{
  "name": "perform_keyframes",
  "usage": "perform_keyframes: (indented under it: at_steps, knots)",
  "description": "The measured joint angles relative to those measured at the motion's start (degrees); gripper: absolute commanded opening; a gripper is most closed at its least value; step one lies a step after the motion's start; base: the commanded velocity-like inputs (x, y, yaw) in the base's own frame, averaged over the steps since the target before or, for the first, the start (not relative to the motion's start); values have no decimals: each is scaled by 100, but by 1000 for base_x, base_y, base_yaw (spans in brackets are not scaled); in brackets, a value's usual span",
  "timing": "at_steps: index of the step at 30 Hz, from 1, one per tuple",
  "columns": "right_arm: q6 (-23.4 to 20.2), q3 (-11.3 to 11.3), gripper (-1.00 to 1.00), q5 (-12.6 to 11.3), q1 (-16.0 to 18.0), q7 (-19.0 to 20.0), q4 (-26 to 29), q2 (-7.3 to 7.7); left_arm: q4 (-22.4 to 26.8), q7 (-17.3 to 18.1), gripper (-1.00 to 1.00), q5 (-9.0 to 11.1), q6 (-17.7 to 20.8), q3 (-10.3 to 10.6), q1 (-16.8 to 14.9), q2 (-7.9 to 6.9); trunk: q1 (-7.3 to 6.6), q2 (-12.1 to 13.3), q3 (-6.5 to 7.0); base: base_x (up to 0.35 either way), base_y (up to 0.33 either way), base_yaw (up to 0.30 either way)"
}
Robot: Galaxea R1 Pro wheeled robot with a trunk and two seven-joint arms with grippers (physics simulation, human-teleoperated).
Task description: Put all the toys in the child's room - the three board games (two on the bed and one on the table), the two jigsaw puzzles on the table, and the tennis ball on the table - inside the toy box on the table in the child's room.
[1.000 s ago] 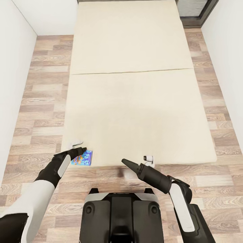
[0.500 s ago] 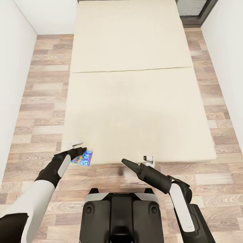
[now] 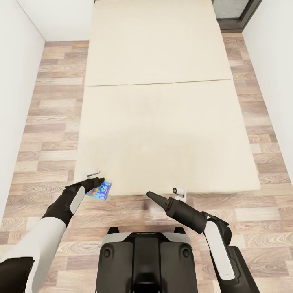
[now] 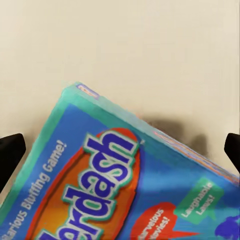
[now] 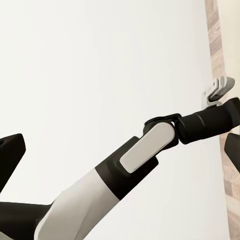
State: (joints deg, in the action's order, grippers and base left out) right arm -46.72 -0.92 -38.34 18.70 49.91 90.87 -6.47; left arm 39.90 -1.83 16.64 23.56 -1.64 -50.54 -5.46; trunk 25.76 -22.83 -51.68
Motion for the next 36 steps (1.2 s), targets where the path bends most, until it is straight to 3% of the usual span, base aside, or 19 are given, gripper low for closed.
perform_keyframes:
  at_steps: [36]
  knots:
    - [89, -7, 100, 18, 4, -1, 0, 0, 1, 0, 100, 8, 0, 0, 0, -2, -1, 0, 0, -22, 0, 0]
